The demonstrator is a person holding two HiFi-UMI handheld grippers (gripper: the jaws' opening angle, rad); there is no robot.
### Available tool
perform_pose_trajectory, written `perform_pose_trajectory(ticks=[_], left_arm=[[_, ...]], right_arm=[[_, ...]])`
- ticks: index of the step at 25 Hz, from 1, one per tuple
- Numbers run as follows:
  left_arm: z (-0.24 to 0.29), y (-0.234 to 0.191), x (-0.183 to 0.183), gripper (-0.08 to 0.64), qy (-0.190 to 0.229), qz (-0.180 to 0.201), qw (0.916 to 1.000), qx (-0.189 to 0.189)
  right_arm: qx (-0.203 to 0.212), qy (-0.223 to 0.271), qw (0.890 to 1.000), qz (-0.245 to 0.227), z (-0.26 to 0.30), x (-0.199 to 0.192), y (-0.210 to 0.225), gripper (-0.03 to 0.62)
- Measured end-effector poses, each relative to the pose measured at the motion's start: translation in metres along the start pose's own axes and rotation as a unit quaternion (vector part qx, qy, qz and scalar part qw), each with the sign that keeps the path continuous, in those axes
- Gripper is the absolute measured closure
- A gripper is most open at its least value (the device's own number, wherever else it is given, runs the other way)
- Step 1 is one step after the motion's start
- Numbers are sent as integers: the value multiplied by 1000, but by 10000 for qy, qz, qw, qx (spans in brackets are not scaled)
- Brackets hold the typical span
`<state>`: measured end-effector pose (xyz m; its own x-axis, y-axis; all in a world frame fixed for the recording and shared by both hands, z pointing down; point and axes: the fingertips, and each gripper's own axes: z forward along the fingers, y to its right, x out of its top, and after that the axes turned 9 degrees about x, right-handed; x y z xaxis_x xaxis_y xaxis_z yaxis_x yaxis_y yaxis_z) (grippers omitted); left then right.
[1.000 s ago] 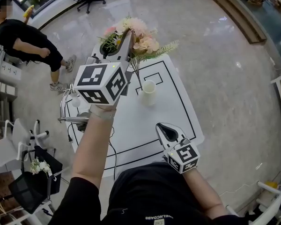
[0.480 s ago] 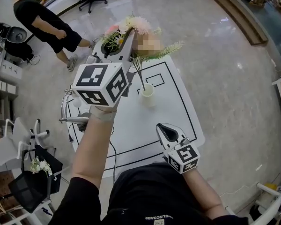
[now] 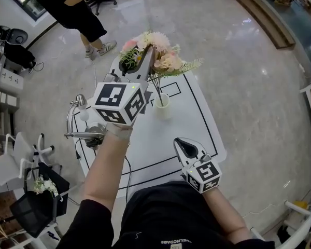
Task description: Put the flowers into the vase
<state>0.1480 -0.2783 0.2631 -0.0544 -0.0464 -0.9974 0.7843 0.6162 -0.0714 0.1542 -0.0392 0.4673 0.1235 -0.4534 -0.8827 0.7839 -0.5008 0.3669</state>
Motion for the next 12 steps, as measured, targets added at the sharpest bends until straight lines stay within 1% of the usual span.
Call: perform_pose_trajectory(ticks=[5, 12], left_arm=[[-8, 8, -30, 465, -222, -30, 9997, -65], [-22, 20, -59, 463, -343, 37, 9993, -138]], right_arm=[[21, 1, 10000, 22, 1, 0, -2, 580], [56, -38, 10000, -4, 0, -2, -7, 580]])
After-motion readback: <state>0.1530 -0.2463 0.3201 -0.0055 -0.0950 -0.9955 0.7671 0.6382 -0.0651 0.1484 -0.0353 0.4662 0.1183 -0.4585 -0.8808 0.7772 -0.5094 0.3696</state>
